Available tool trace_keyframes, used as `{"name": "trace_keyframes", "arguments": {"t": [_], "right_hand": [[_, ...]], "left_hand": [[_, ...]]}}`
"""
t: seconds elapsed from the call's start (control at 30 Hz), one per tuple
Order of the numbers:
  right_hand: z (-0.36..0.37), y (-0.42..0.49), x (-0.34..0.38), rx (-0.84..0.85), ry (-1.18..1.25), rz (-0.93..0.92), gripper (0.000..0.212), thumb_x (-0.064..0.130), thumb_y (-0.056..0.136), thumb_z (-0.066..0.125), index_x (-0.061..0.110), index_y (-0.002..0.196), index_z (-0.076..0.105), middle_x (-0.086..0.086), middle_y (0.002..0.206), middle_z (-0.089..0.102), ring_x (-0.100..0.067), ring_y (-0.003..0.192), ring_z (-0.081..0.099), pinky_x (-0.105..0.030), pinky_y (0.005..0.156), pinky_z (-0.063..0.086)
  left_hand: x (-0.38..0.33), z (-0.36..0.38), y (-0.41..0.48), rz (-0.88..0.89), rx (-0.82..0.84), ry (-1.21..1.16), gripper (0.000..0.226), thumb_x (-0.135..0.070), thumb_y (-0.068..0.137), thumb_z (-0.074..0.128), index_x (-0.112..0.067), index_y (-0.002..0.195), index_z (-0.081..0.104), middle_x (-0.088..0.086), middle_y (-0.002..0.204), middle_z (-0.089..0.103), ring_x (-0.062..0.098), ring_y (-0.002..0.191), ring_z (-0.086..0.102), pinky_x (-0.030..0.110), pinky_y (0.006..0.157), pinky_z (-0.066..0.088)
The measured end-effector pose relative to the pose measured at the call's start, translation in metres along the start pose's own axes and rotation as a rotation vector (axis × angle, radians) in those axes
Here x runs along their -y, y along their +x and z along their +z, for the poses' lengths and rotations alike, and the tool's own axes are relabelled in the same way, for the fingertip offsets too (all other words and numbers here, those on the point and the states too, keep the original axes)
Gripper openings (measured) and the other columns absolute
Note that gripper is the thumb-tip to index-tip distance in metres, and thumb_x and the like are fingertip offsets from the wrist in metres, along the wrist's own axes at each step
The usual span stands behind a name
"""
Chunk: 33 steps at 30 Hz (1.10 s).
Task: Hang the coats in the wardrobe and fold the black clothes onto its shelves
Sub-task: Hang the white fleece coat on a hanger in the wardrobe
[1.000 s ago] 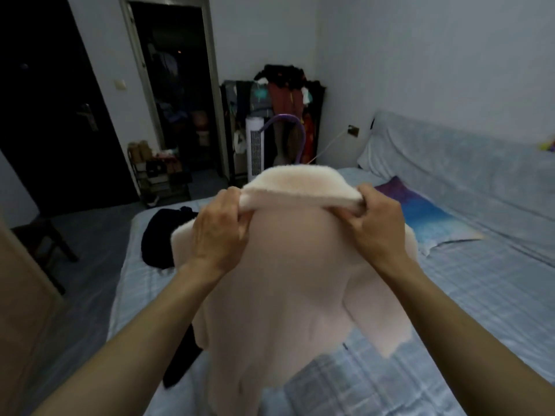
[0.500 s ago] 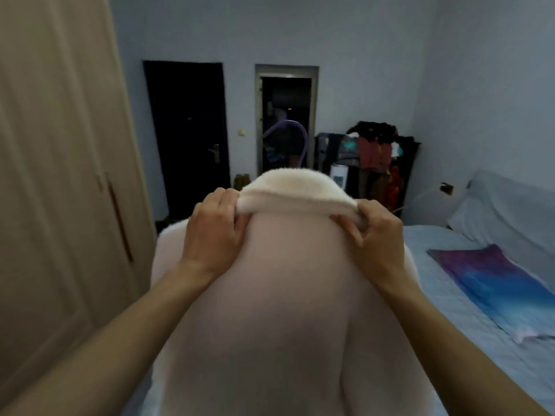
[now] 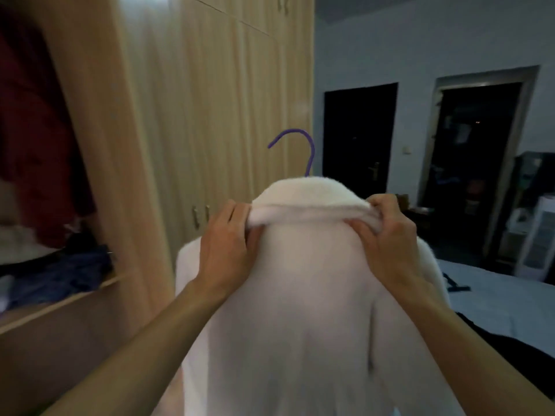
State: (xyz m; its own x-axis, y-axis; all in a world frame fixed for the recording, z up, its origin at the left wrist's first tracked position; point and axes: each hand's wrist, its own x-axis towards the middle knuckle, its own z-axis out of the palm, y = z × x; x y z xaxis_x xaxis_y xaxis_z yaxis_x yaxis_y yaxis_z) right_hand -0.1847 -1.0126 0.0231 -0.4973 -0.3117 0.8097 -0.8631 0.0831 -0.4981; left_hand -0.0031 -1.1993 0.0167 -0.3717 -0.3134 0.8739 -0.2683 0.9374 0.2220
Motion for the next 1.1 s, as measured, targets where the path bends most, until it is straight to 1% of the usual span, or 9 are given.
{"name": "trace_keyframes", "arguments": {"t": [0.17, 0.3, 0.43, 0.5, 0.67, 0.77, 0.87, 0.97, 1.1], "right_hand": [[0.086, 0.002, 0.081, 0.038, 0.160, -0.047, 0.032, 0.027, 0.082, 0.075, 0.014, 0.104, 0.055, 0.002, 0.088, 0.059, -0.022, 0.082, 0.059, -0.032, 0.074, 0.044], [0.162, -0.004, 0.157, 0.064, 0.234, -0.112, 0.033, 0.029, 0.081, 0.077, 0.013, 0.100, 0.055, 0.003, 0.087, 0.056, -0.018, 0.080, 0.054, -0.030, 0.072, 0.041], [0.238, -0.012, 0.236, 0.088, 0.264, -0.166, 0.029, 0.027, 0.083, 0.074, 0.010, 0.100, 0.057, 0.002, 0.086, 0.055, -0.020, 0.079, 0.053, -0.031, 0.070, 0.039], [0.276, -0.016, 0.274, 0.078, 0.269, -0.185, 0.026, 0.027, 0.085, 0.073, 0.011, 0.099, 0.057, 0.003, 0.083, 0.054, -0.019, 0.076, 0.051, -0.029, 0.069, 0.036], [0.355, -0.020, 0.358, 0.087, 0.358, -0.285, 0.022, 0.031, 0.085, 0.070, 0.016, 0.091, 0.056, 0.006, 0.076, 0.053, -0.016, 0.066, 0.049, -0.021, 0.062, 0.030], [0.397, -0.015, 0.399, 0.120, 0.407, -0.320, 0.019, 0.029, 0.086, 0.070, 0.015, 0.090, 0.058, 0.006, 0.074, 0.057, -0.013, 0.063, 0.052, -0.020, 0.058, 0.034], [0.439, -0.002, 0.434, 0.143, 0.476, -0.345, 0.017, 0.033, 0.086, 0.067, 0.018, 0.091, 0.060, 0.007, 0.074, 0.059, -0.003, 0.067, 0.055, -0.014, 0.060, 0.039], [0.482, 0.020, 0.458, 0.098, 0.491, -0.392, 0.019, 0.032, 0.086, 0.067, 0.016, 0.093, 0.062, 0.005, 0.075, 0.060, -0.011, 0.067, 0.056, -0.022, 0.061, 0.042], [0.535, 0.064, 0.477, -0.001, 0.480, -0.464, 0.020, 0.027, 0.087, 0.070, 0.012, 0.098, 0.063, -0.001, 0.082, 0.064, -0.020, 0.072, 0.059, -0.035, 0.066, 0.049]], "left_hand": [[0.076, -0.092, -0.012, -0.055, -0.081, 0.122, 0.029, -0.038, 0.096, 0.044, -0.011, 0.096, 0.056, 0.008, 0.092, 0.057, 0.025, 0.082, 0.052, 0.034, 0.069, 0.040], [0.150, -0.166, -0.022, -0.085, -0.134, 0.249, 0.028, -0.035, 0.095, 0.047, -0.009, 0.096, 0.057, 0.010, 0.092, 0.055, 0.030, 0.079, 0.052, 0.037, 0.067, 0.042], [0.223, -0.241, -0.027, -0.107, -0.194, 0.330, 0.027, -0.035, 0.092, 0.045, -0.010, 0.093, 0.056, 0.006, 0.090, 0.051, 0.028, 0.077, 0.050, 0.036, 0.068, 0.039], [0.259, -0.276, -0.029, -0.108, -0.215, 0.371, 0.027, -0.034, 0.092, 0.045, -0.011, 0.094, 0.057, 0.005, 0.090, 0.052, 0.027, 0.078, 0.050, 0.037, 0.069, 0.041], [0.340, -0.348, -0.029, -0.134, -0.259, 0.426, 0.029, -0.036, 0.091, 0.044, -0.013, 0.100, 0.060, 0.001, 0.095, 0.054, 0.020, 0.082, 0.050, 0.031, 0.076, 0.035], [0.386, -0.380, -0.022, -0.152, -0.288, 0.443, 0.024, -0.032, 0.091, 0.048, -0.014, 0.103, 0.060, -0.005, 0.096, 0.051, 0.018, 0.083, 0.048, 0.034, 0.076, 0.037], [0.429, -0.401, -0.009, -0.167, -0.351, 0.465, 0.019, -0.024, 0.091, 0.053, -0.013, 0.105, 0.060, -0.009, 0.096, 0.044, 0.013, 0.084, 0.042, 0.032, 0.080, 0.032], [0.470, -0.411, 0.013, -0.160, -0.401, 0.491, 0.015, -0.020, 0.093, 0.055, -0.013, 0.105, 0.059, -0.007, 0.097, 0.045, 0.013, 0.084, 0.042, 0.033, 0.080, 0.033], [0.522, -0.414, 0.059, -0.067, -0.450, 0.544, 0.008, -0.014, 0.091, 0.059, -0.010, 0.097, 0.057, -0.007, 0.093, 0.042, 0.011, 0.083, 0.039, 0.031, 0.075, 0.029]]}}
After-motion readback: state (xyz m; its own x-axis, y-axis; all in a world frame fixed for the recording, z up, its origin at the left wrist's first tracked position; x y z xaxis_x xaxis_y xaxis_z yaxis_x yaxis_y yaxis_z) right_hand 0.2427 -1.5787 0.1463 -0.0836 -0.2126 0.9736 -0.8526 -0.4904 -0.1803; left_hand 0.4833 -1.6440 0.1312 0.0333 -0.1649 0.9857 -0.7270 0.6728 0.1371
